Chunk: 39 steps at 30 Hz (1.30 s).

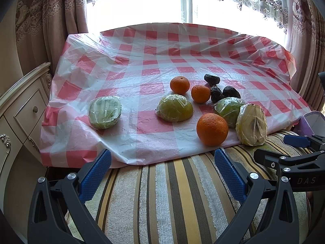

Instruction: Organize fruits

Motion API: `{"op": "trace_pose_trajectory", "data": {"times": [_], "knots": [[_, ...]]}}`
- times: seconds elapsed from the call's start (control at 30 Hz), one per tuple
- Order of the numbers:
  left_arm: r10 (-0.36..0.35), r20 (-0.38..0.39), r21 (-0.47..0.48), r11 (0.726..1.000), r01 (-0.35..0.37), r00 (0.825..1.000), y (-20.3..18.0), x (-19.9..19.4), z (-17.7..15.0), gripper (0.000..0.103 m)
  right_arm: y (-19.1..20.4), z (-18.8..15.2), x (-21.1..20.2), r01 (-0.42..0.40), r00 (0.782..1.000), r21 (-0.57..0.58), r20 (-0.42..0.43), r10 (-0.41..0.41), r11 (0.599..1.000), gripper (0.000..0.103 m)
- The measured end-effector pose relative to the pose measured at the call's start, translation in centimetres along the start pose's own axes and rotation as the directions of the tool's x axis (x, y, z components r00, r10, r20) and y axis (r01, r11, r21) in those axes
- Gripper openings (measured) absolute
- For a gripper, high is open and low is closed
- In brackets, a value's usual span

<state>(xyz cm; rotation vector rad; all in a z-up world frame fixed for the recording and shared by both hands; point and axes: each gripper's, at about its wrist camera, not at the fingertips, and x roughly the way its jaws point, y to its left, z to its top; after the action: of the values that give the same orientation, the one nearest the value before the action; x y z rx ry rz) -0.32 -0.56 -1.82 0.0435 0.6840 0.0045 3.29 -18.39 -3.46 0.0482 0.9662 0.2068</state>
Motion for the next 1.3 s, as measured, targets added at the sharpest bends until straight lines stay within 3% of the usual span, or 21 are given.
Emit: {"op": "trace_pose_trajectory", "data": {"times": [0.8, 1.0, 1.3], "knots": [[-0.001, 0.001, -0.006, 1.0, 0.001, 1.0, 0.0, 0.0, 0.0, 0.098, 0.3, 0.2, 0.1, 0.006, 1.0, -0.003, -0.015, -0.006, 1.0, 0.102], [-0.01, 0.003, -0.012, 1.0, 0.011, 1.0, 0.0, -0.1, -0.1, 0.098, 0.0, 0.4, -0.3, -0.032, 0.999, -0.016, -0.037, 0.032, 0.999, 0.102], [-0.045, 0.013, -0.121, 0.992, 0.046, 0.999, 2.8, -0.3, 0.6, 0.097, 1.0, 1.3, -0.7, 0.013, 1.0, -0.059, 0.019, -0.012, 0.998, 0.102]]}}
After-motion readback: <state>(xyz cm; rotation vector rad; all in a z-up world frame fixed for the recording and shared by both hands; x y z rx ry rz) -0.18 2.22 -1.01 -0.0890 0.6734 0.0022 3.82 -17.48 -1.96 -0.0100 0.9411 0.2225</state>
